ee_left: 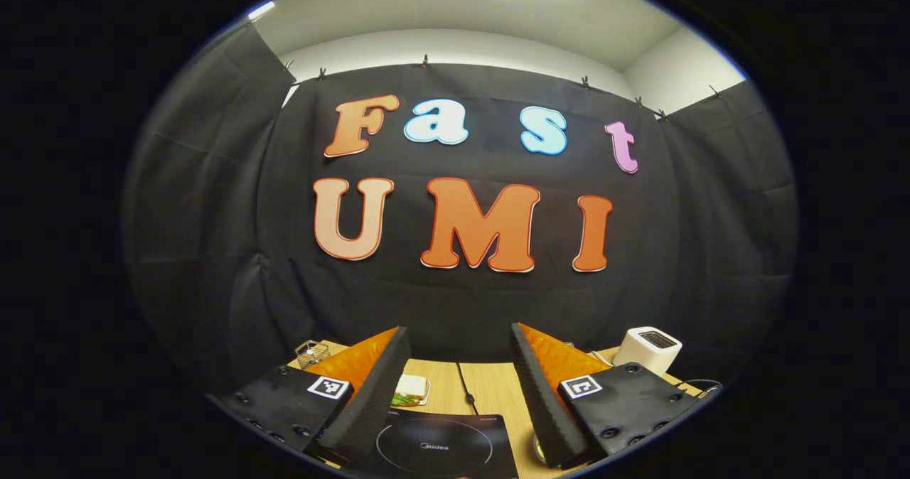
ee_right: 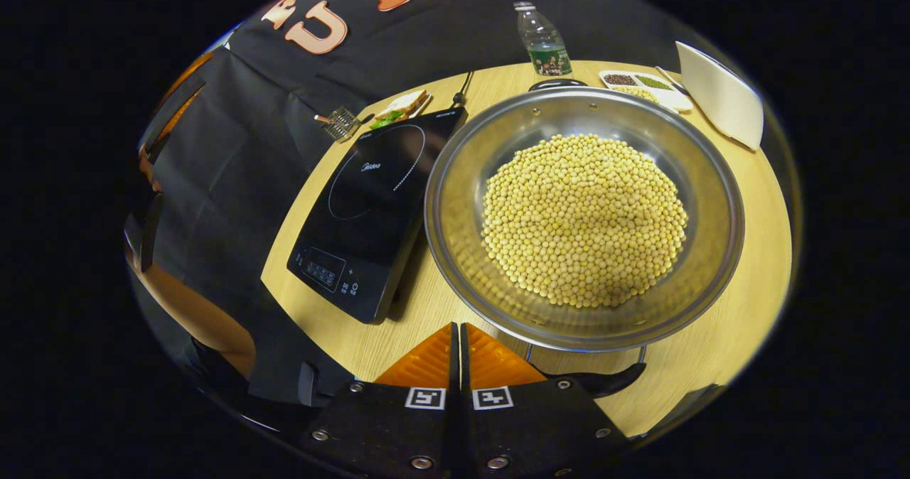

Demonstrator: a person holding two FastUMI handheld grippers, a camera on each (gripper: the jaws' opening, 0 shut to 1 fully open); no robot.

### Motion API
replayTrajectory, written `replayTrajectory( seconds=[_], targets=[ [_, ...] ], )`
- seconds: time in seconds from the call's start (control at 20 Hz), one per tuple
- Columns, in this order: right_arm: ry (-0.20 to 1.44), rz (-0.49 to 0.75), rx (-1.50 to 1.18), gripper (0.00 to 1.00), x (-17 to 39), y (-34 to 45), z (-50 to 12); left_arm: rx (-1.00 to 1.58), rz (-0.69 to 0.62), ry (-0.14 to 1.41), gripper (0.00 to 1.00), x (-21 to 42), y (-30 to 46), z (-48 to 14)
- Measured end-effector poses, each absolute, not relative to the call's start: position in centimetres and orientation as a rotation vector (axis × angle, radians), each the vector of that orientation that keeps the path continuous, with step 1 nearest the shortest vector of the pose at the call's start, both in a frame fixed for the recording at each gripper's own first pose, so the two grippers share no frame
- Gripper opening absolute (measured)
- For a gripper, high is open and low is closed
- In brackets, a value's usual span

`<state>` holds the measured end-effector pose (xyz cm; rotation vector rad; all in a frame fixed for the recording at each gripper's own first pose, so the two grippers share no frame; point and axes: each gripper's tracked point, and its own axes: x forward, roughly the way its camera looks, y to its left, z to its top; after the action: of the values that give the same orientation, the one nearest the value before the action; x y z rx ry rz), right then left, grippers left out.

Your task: First push the handle of the pot to place it horizontally, then grasp the pot with both hands and set it on the induction cooktop.

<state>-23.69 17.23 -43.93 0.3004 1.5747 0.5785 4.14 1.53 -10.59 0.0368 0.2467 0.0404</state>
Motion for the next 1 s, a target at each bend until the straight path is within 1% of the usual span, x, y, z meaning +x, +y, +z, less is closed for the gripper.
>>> replayTrajectory(
  seconds=[0.15, 0.4, 0.7, 1.0],
  targets=[
    [1.587, 0.565, 0.344, 0.00, -23.9, 17.3, -44.2, 0.037, 0.024, 0.264, 0.93, 4.8, 0.7, -11.3],
    [1.568, 0.577, 0.319, 0.00, -24.2, 16.4, -44.4, 0.044, 0.002, 0.251, 0.93, 5.3, -0.8, -10.7],
    [1.561, 0.540, 0.307, 0.00, -23.7, 13.8, -45.1, 0.067, -0.007, 0.226, 0.93, 4.9, -2.0, -9.8],
    [1.545, 0.433, 0.279, 0.00, -22.3, 10.2, -46.2, 0.080, -0.012, 0.224, 0.93, 4.9, -2.3, -9.7]
  ],
)
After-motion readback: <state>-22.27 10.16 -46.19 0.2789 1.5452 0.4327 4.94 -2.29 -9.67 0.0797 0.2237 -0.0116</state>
